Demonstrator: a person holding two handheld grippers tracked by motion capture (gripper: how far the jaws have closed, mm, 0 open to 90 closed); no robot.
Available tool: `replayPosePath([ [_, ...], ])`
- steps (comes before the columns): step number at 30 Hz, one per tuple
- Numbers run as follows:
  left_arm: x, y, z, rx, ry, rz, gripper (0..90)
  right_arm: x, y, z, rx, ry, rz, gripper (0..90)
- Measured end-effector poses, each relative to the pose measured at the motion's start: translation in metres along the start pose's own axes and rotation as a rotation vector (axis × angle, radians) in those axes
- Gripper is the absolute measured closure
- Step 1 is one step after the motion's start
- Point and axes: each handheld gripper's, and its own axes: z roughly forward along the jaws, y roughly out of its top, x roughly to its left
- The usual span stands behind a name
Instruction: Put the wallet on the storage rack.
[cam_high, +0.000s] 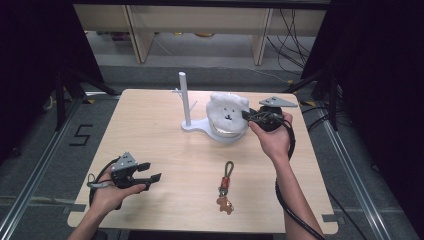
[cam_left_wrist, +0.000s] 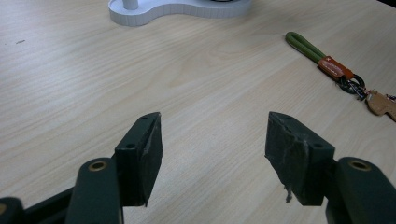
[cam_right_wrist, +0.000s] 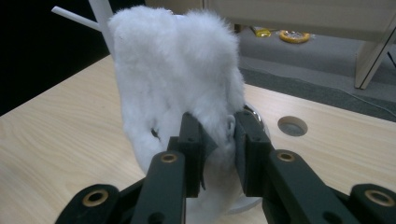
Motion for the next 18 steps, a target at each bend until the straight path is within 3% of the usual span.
replayPosePath([
  [13, 0.0, -0.001, 0.0, -0.001, -0.003, -0.006, 36.2, -0.007, 0.007, 0.023, 0.01, -0.018, 0.028, 75.5],
  [15, 0.0, -0.002, 0.0, -0.008, -0.007, -0.012, 36.2, -0.009, 0.006, 0.028, 0.0, -0.024, 0.009, 75.5],
  [16, 0.0, -0.002, 0.0, -0.008, -0.007, -0.012, 36.2, -0.007, 0.005, 0.029, 0.014, -0.027, 0.033, 75.5],
  [18, 0.001, -0.002, 0.0, -0.004, -0.002, -0.012, 36.2, -0.009, 0.005, 0.03, 0.016, -0.03, 0.016, 75.5],
])
